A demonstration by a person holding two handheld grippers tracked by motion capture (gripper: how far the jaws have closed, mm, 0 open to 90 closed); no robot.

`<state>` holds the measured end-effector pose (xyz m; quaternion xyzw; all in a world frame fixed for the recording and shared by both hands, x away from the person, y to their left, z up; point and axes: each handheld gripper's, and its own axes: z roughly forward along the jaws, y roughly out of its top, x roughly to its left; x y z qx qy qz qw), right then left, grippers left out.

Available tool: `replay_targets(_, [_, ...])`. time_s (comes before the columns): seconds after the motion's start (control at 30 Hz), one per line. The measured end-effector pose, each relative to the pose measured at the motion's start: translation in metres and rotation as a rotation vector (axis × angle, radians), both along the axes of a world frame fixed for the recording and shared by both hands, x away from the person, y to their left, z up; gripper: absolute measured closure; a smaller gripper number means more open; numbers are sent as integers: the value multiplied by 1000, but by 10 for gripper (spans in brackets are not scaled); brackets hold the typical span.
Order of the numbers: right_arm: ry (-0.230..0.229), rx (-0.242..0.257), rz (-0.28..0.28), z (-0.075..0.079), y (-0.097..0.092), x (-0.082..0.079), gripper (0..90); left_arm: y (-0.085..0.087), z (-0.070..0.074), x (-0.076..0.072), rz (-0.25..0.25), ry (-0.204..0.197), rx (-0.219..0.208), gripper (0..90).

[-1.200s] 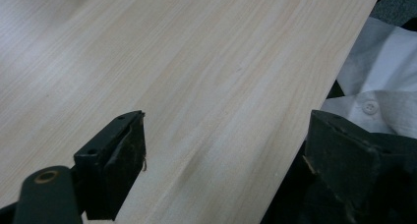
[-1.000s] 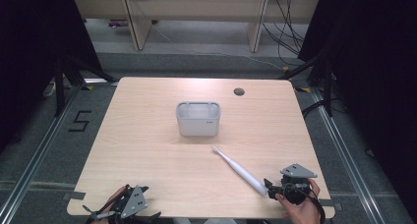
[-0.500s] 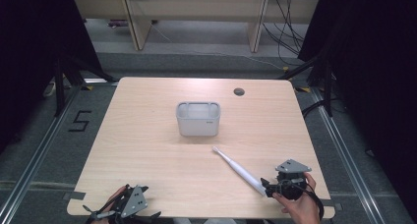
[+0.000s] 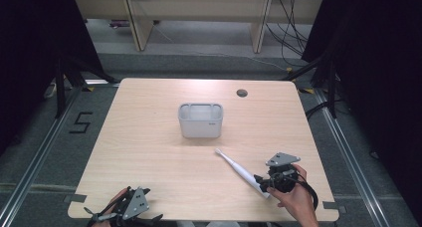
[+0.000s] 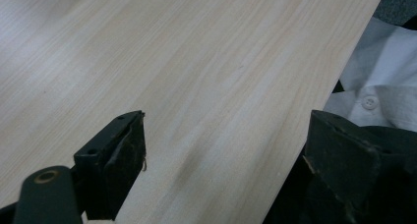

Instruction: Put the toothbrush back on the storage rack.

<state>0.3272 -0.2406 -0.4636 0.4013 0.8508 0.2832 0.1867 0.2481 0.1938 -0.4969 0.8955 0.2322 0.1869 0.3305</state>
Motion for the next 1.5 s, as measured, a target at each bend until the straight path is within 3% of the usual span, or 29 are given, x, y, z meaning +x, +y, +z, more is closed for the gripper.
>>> replay_targets(0.1, [18,-6,27,0,6,5,333,-1,-2,0,8,-3,-22,151])
replay_targets(0.3, [34,-26,75,0,16,14,389,-1,-1,1,4,1,-19,152])
replay_targets(0.37, [83,-34,86,-1,24,18,418,-1,-1,1,5,-2,-20,152])
replay_targets(0.5, [96,-60,101,-2,29,25,435,-2,-2,1,2,2,-26,152])
replay_targets(0.6, [135,-68,112,-1,35,31,461,-3,-1,1,8,13,-33,152])
replay_targets(0.77, [138,-79,150,-3,41,33,482,-3,-1,4,6,7,-28,152])
replay_targets(0.8, [161,-82,143,-2,42,32,486,-4,-1,4,2,11,-22,152])
replay_targets(0.87, [153,-94,179,-6,42,35,492,-5,-1,3,-2,14,-25,152])
replay_targets(0.9, [174,-97,154,-6,43,34,493,-6,-1,2,0,19,-26,152])
replay_targets(1.03, [204,-130,159,-8,44,35,505,-6,-1,2,-7,14,-21,152])
replay_targets(1.17, [222,-145,172,-8,49,35,532,-5,0,4,-25,9,3,152])
replay_targets(1.3, [223,-155,194,-9,53,40,543,-7,-1,1,-25,14,-17,152])
replay_targets(1.33, [246,-154,167,-10,56,39,543,-7,-2,0,-26,13,-15,152])
replay_targets(1.37, [234,-168,182,-10,57,41,545,-6,-1,0,-35,5,13,152])
replay_targets(1.43, [244,-172,178,-10,60,42,550,-7,-1,-2,-29,7,-15,151])
replay_targets(1.5, [244,-182,182,-11,62,45,553,-6,-1,-2,-23,-3,2,152])
